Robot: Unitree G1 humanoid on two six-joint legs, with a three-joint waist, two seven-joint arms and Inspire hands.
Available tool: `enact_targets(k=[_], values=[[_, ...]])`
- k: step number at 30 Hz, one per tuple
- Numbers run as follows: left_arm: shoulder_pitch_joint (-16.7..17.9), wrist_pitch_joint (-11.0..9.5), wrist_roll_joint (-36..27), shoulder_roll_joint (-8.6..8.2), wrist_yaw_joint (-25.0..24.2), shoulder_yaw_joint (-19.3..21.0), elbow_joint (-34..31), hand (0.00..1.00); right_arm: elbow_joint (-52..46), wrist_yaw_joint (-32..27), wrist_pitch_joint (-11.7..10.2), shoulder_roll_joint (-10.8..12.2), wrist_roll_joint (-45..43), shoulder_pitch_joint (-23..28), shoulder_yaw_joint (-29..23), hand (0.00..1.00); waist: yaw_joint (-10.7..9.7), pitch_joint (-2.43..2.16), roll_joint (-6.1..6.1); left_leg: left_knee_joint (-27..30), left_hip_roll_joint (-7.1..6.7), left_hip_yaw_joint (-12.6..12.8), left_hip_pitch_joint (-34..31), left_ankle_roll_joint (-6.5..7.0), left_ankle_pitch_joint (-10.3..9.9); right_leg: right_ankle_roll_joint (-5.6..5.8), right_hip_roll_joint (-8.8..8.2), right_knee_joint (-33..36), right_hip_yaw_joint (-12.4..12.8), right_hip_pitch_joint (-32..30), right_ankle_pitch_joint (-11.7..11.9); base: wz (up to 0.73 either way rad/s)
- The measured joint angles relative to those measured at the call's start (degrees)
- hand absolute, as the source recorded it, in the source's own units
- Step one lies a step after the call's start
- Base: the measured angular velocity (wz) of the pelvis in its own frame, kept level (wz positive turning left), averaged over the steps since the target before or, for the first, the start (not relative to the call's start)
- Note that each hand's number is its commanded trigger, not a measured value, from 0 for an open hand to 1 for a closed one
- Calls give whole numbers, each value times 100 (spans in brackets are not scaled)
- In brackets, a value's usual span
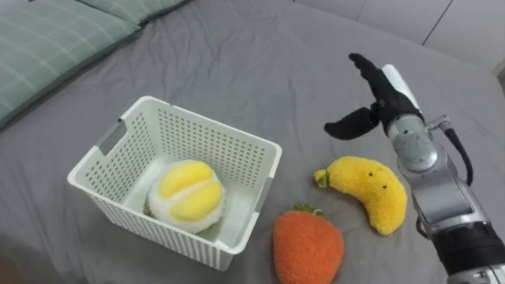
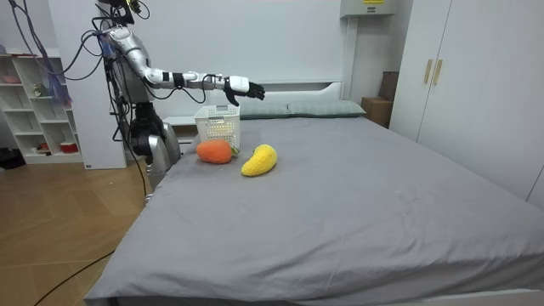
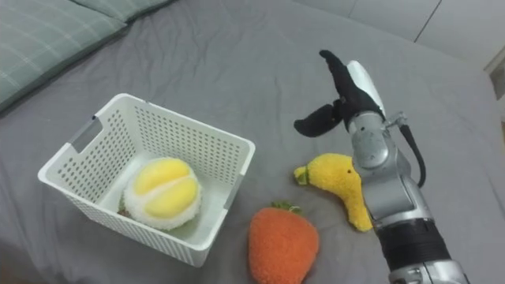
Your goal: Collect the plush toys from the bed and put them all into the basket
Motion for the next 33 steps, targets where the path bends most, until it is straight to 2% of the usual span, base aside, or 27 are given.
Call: enact_targets(k=[3,8,13,16,19,21,25,26,29,30,33], values=[[81,-31,-3,12,2,5,-1,0,255,1,-67,-2,-40,103,-33,0,-154,9,50,-62,25,119,107,-1,-2,0,16,61,125,15,0,-21],[64,-64,-16,50,22,-74,59,0,953,-77,-80,-2,-83,161,-66,0,-329,5,36,-83,39,189,87,-1,-8,-2,25,102,202,-47,1,-11],[-165,-62,-130,102,34,-343,233,0,1445,-300,-111,-1,171,152,-60,0,-326,11,48,-51,61,238,-57,-3,-4,-19,39,174,265,-257,12,-6],[-291,-88,-252,113,70,-501,233,0,1858,-413,-218,2,264,40,-59,0,-310,23,63,-27,69,249,-260,-7,1,-26,43,194,275,-430,16,-1],[-422,-227,-418,118,147,-509,272,0,2559,-486,-303,-8,350,-400,-59,0,-301,40,65,24,82,274,-506,-16,35,-54,50,215,278,-717,35,-3],[-518,-326,-629,146,173,-622,288,0,3025,-527,-456,-20,406,-662,-59,0,-296,58,60,27,89,284,-679,-24,59,-59,54,231,275,-898,39,0],[-604,-497,-687,149,174,-799,374,0,3376,-538,-611,-75,603,-828,-53,0,-239,76,55,72,100,286,-963,-26,62,-60,59,267,266,-1173,39,0],[-640,-563,-695,158,175,-862,421,0,3455,-543,-677,-101,585,-910,-51,0,-240,109,57,114,98,267,-1076,-26,63,-62,54,267,260,-1269,40,0],[-787,-616,-693,171,185,-908,693,0,3832,-583,-742,-180,608,-1082,37,0,-184,136,43,128,101,276,-1231,-26,63,-62,51,270,243,-1424,40,0],[-852,-625,-693,174,225,-953,812,0,3971,-600,-755,-233,629,-1151,129,0,-153,167,38,128,103,277,-1256,-26,63,-62,51,267,241,-1450,40,0],[-987,-709,-921,194,285,-962,1055,0,4217,-658,-854,-288,798,-1298,179,0,-82,201,-14,130,112,275,-1377,-27,63,-62,60,270,241,-1560,40,0]])
